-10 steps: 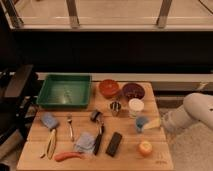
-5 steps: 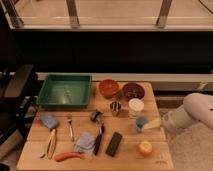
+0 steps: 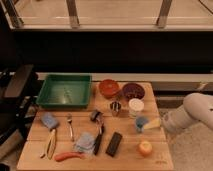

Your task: Place apple in paper cup

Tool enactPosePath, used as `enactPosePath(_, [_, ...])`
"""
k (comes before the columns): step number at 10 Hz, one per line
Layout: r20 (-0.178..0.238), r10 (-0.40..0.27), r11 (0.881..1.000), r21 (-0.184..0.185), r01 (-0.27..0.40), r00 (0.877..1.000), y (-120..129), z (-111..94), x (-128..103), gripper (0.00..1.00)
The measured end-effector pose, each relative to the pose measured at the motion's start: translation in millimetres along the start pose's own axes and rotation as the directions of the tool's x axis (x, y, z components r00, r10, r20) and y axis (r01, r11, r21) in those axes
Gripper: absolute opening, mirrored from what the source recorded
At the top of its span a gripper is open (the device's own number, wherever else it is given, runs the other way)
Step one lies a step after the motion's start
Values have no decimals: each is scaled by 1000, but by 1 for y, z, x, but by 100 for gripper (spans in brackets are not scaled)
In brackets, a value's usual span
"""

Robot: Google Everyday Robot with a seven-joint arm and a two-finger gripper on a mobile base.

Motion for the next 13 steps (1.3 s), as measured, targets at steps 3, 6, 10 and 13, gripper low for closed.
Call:
enactPosePath(3, [-2,-5,1000,-2,5,1000,-1,0,0,80])
enactPosePath(6, [13,-61,998,-20,61,998,2,28,-4,80])
enactPosePath(10, [37,-75,997,-23,76,997,12,66,-8,80])
enactPosePath(13, [94,-61,998,-17,63,994,18,92,-7,80])
